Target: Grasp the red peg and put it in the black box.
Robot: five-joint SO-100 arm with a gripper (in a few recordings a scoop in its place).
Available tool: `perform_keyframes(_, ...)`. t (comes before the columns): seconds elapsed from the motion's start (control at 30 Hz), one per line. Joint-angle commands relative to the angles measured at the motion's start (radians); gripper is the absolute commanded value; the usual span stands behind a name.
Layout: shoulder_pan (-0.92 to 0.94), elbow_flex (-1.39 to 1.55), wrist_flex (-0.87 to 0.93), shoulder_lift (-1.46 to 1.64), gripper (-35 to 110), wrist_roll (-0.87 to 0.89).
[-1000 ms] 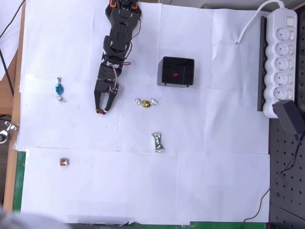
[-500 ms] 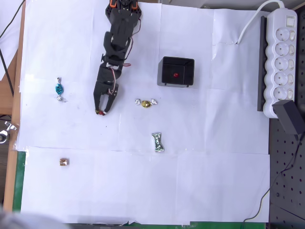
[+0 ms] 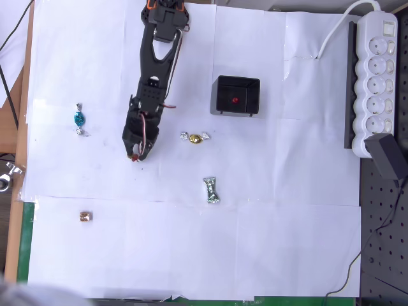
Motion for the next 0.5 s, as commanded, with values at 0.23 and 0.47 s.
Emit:
perform_keyframes(0.23,-0.034,0.508,0.598,-0.057,0,0.109)
perform_keyframes(0.47,-0.127,0.655,0.827,-0.092,0,0.198)
